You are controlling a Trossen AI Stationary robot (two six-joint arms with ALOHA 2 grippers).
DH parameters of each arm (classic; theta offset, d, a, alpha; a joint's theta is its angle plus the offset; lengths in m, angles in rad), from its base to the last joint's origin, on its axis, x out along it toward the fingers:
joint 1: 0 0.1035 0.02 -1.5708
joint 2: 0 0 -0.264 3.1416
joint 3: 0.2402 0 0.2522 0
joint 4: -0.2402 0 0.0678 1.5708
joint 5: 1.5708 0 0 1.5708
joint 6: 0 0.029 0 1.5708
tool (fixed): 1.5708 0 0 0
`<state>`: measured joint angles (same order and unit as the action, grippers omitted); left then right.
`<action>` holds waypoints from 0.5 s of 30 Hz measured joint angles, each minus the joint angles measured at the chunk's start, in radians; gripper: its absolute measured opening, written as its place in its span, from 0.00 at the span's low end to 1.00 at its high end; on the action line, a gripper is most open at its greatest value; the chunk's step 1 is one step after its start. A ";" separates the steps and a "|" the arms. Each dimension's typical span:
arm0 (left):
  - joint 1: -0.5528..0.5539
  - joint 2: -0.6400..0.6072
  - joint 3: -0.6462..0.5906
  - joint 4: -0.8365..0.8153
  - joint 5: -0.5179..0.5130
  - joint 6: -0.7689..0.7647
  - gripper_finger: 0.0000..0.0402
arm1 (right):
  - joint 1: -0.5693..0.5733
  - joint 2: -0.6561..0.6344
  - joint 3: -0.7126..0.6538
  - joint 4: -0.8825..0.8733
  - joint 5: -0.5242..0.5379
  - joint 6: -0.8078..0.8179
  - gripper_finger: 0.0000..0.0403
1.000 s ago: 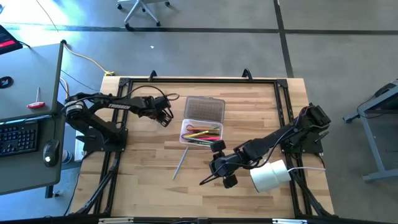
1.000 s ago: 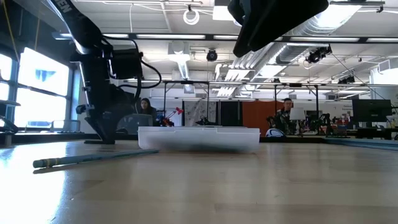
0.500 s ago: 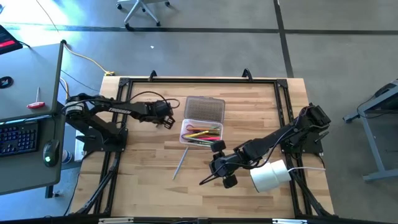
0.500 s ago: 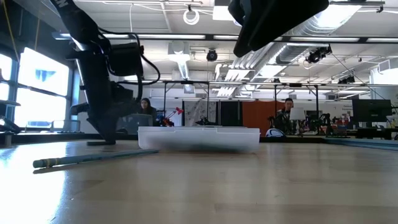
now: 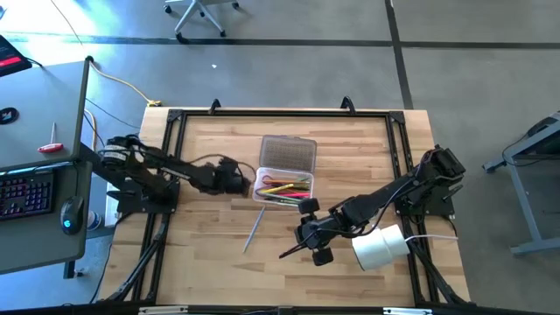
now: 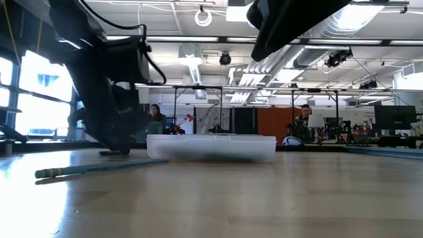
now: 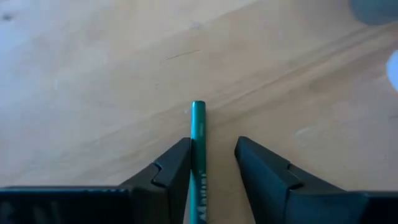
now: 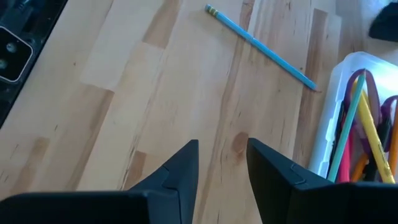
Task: Pick & place school supplies into a supply box
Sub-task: Put the dark green crayon into the black supply box
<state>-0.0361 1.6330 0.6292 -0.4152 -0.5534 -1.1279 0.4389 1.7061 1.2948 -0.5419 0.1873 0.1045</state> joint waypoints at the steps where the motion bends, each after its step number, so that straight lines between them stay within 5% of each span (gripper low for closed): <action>1: -0.026 0.015 0.000 0.000 -0.036 -0.033 0.42 | 0.000 0.000 0.000 0.000 0.000 0.005 0.28; 15: -0.168 0.097 -0.095 0.153 -0.260 -0.259 0.32 | 0.001 0.000 0.000 0.000 0.000 0.134 0.28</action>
<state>-0.2036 1.7302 0.5344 -0.2626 -0.8130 -1.3869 0.4396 1.7061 1.2945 -0.5419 0.1875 0.2387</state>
